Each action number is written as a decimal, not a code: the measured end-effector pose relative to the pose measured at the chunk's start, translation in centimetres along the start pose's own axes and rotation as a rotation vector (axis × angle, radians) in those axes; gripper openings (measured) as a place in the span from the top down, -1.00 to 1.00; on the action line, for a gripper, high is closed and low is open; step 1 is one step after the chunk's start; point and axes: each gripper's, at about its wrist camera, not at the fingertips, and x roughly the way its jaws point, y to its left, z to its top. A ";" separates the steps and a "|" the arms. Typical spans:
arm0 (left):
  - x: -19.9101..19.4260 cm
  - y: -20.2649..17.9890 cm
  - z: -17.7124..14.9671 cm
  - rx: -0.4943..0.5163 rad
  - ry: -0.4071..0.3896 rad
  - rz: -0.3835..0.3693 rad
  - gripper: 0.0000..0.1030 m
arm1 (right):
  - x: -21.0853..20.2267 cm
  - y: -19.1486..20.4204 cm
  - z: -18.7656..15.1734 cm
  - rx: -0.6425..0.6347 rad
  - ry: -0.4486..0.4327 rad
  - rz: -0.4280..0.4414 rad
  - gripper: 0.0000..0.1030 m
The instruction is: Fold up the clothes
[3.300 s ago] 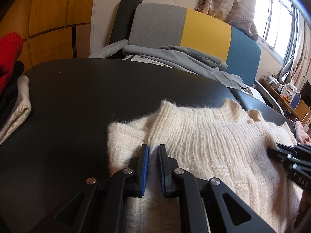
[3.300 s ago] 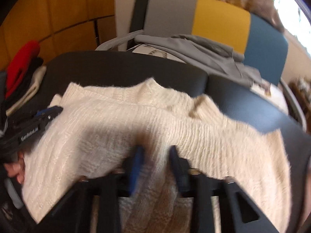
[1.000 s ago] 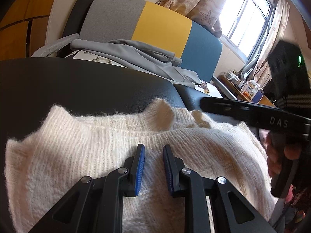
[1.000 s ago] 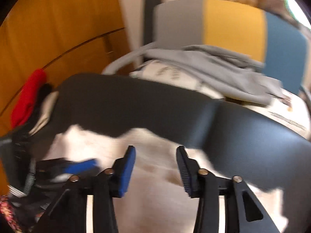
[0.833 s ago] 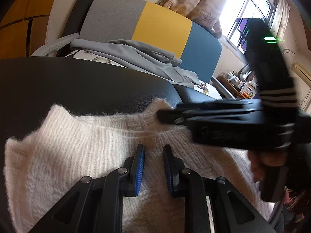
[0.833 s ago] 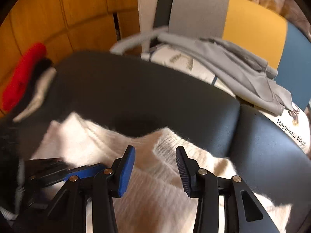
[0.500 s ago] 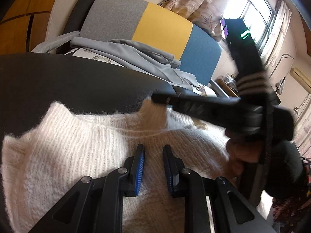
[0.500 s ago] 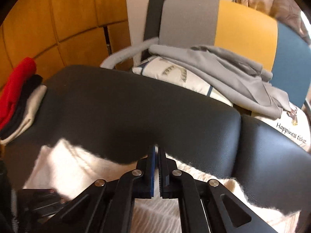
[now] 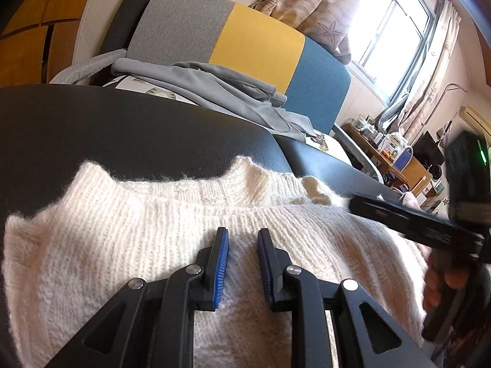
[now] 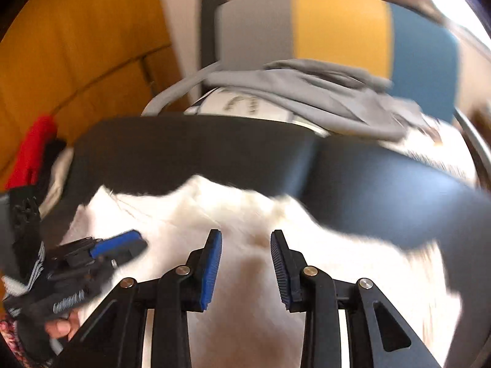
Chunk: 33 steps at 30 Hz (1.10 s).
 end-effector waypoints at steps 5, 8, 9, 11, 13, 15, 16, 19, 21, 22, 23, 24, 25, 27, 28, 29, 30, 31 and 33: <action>-0.1 -0.1 0.0 0.006 0.004 0.009 0.60 | -7.0 -6.6 -6.5 0.234 -0.089 -0.019 0.16; -0.2 -0.5 0.0 0.027 0.007 0.034 0.60 | -11.0 -11.0 -10.6 0.366 -0.128 0.006 0.22; -0.2 -0.7 0.0 0.037 0.010 0.044 0.60 | -12.2 -12.1 -11.9 0.393 -0.125 0.008 0.47; -0.4 -1.1 -0.1 0.063 0.016 0.064 0.60 | -13.7 -13.7 -13.8 0.427 -0.102 0.009 0.66; -0.7 -1.5 -0.2 0.090 0.023 0.082 0.60 | -14.4 -15.1 -15.7 0.482 -0.089 0.076 0.66; -1.1 -1.4 -0.4 0.109 0.031 0.086 0.60 | -14.0 -15.9 -17.0 0.535 -0.070 0.191 0.66; -1.3 -1.4 -0.4 0.121 0.040 0.089 0.60 | -13.8 -16.0 -17.6 0.551 -0.060 0.233 0.65; -2.1 -2.3 0.2 0.184 0.086 0.134 0.60 | -12.9 -15.6 -19.0 0.582 -0.026 0.334 0.61; -3.0 -4.0 0.5 0.204 0.089 0.115 0.60 | -13.0 -15.2 -19.6 0.560 -0.039 0.406 0.54; -3.3 -5.0 0.6 0.216 0.088 0.092 0.60 | -13.1 -15.1 -19.9 0.548 -0.049 0.435 0.49; -3.5 -6.3 0.6 0.230 0.086 0.056 0.59 | -13.2 -15.2 -20.1 0.538 -0.059 0.454 0.46; -3.4 -7.9 0.5 0.250 0.090 0.021 0.58 | -13.3 -15.3 -20.3 0.532 -0.068 0.474 0.42; -2.9 -9.8 0.3 0.282 0.106 -0.016 0.58 | -13.2 -15.4 -20.3 0.533 -0.073 0.492 0.40; -1.2 -14.3 -0.5 0.370 0.157 -0.093 0.57 | -12.8 -15.7 -20.1 0.530 -0.067 0.532 0.40; -0.1 -16.4 -1.1 0.420 0.181 -0.120 0.56 | -12.5 -15.7 -19.8 0.519 -0.049 0.545 0.40; 0.9 -18.5 -1.8 0.473 0.201 -0.139 0.56 | -12.1 -15.4 -19.5 0.499 -0.027 0.547 0.40; 2.0 -20.5 -2.7 0.532 0.218 -0.149 0.56 | -11.8 -15.1 -19.0 0.471 -0.007 0.545 0.40; 3.0 -22.3 -3.6 0.588 0.231 -0.150 0.56 | -11.5 -14.8 -18.7 0.447 0.012 0.543 0.40; 4.6 -24.9 -5.1 0.679 0.224 -0.133 0.56 | -10.9 -14.4 -18.3 0.414 0.068 0.537 0.62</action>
